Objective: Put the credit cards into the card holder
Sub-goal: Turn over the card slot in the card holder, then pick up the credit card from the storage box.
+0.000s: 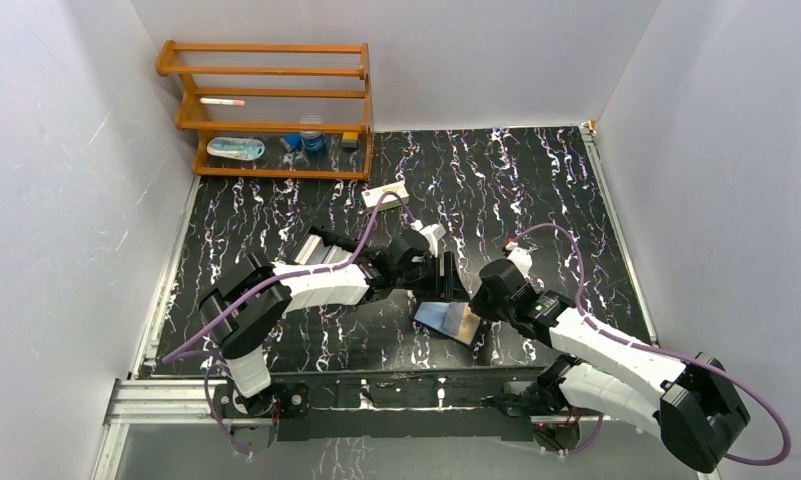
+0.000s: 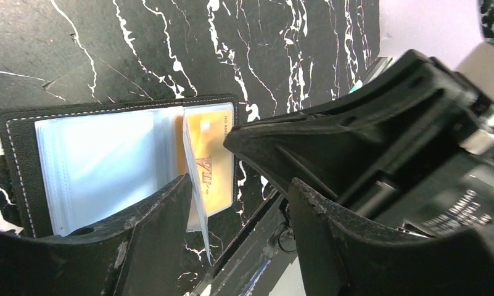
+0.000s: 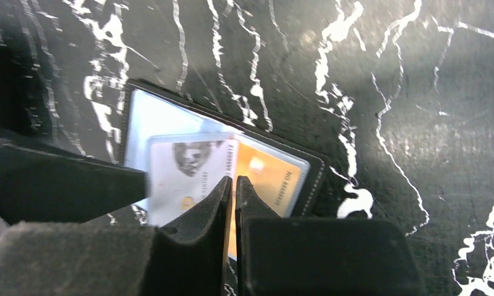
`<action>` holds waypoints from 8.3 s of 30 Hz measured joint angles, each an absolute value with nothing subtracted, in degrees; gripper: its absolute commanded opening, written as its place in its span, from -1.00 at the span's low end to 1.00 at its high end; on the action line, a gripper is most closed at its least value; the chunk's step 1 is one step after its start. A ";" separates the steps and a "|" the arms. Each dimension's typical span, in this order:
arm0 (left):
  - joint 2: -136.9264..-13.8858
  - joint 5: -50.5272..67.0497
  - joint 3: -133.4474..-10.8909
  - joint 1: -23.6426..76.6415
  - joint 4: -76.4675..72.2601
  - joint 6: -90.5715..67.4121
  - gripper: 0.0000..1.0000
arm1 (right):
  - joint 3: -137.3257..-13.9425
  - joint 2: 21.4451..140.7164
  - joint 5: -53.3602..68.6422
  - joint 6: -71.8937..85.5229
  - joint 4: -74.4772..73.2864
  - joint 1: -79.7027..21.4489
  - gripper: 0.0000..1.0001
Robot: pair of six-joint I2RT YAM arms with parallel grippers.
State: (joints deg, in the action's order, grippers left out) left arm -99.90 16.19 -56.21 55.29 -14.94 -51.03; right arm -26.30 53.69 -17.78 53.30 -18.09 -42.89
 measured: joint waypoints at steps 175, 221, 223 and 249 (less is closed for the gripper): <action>-94.94 -14.00 -67.13 24.10 34.98 0.86 -0.42 | -30.09 44.38 -10.37 50.78 -17.82 -40.07 -0.18; -83.70 -3.14 -77.10 23.79 42.13 -6.09 -1.00 | -31.00 44.10 0.43 51.40 -12.23 -40.07 -0.11; -80.38 2.09 -77.10 23.79 41.43 -8.23 -1.00 | -31.00 43.66 2.68 52.42 -9.80 -40.07 -0.11; -66.76 52.75 -45.98 25.06 -14.33 -58.63 -1.00 | -31.18 52.77 14.15 66.52 20.27 -40.07 -0.10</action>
